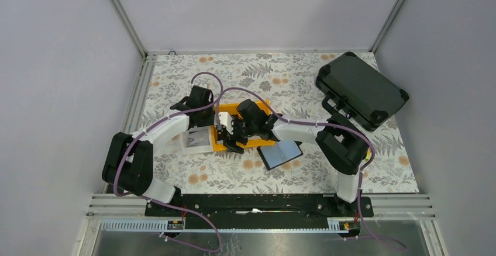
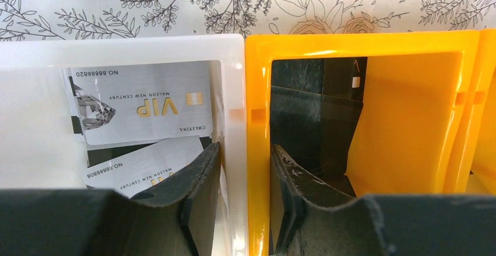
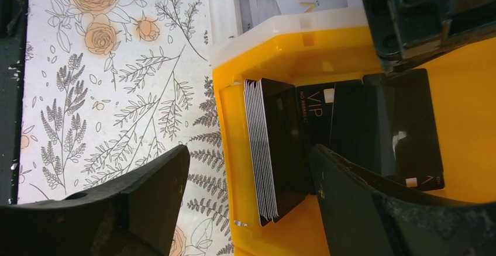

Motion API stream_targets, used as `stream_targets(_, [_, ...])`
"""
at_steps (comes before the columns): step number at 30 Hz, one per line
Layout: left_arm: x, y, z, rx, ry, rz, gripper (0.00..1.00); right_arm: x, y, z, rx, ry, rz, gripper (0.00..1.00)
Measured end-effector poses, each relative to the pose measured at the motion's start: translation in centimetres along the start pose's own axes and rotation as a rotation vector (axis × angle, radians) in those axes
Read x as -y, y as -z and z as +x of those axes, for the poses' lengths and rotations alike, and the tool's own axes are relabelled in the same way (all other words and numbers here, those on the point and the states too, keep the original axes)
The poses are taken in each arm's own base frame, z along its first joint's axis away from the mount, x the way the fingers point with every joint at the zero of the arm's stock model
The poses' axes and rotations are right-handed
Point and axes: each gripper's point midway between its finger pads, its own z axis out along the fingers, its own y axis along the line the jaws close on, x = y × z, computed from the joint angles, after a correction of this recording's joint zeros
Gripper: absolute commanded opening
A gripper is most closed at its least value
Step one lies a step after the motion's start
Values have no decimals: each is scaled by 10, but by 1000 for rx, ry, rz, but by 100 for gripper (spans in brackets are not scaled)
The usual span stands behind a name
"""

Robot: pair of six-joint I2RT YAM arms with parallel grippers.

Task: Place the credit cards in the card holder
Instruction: Pick up the credit card from the storage box.

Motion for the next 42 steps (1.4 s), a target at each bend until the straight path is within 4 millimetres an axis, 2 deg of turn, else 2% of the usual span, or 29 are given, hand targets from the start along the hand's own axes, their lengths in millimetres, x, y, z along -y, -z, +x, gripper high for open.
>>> stream_targets(9, [0, -2, -3, 7, -16, 9, 2, 9, -16, 5, -27, -29, 7, 77])
stream_targets(21, [0, -2, -3, 8, -15, 10, 0, -4, -17, 9, -87, -49, -37, 53])
stream_targets(28, [0, -2, -3, 8, -18, 10, 0, -5, -15, 6, -67, -59, -28, 51])
stream_targets(34, [0, -2, -3, 8, -22, 10, 0, -9, -11, -7, -30, -85, -34, 51])
stream_targets(42, [-1, -2, -3, 7, -32, 10, 0, -8, -11, -11, -13, -93, -32, 33])
